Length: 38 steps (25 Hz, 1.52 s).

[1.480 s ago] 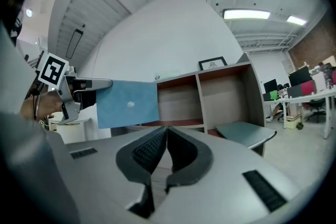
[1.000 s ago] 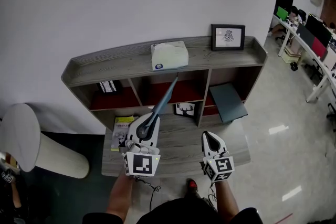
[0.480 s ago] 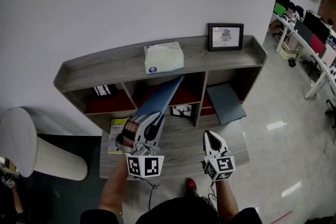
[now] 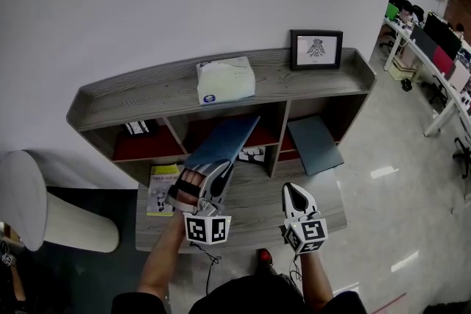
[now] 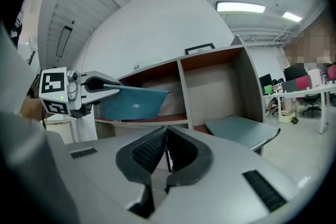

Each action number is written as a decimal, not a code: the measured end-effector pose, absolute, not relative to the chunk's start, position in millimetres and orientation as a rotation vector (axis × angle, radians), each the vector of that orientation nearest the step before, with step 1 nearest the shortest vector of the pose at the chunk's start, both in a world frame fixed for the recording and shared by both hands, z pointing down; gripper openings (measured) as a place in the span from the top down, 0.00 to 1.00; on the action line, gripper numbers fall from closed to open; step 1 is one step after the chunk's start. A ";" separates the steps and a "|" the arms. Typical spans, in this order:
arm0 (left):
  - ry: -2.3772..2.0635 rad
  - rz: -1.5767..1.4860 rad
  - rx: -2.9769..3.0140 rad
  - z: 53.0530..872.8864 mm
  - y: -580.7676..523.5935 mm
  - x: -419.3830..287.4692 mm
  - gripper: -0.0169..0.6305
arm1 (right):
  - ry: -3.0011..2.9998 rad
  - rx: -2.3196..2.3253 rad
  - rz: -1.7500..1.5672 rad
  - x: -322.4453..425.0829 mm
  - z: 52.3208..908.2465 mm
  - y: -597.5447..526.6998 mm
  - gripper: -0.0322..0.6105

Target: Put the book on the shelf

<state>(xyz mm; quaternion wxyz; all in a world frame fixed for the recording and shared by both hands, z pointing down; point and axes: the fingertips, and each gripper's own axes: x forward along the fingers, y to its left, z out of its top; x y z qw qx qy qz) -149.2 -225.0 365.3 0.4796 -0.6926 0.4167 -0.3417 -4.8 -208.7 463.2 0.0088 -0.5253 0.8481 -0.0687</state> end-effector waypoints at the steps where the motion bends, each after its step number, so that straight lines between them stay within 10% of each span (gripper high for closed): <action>1: 1.005 -0.844 -1.686 370.2 -227.7 -148.7 0.90 | 2.649 -1.645 -0.216 -4.5 463.7 -210.0 0.90; 38: 0.973 -0.972 -1.698 462.9 -270.6 -100.3 0.83 | 2.622 -1.731 -0.313 23.6 491.0 -230.4 0.90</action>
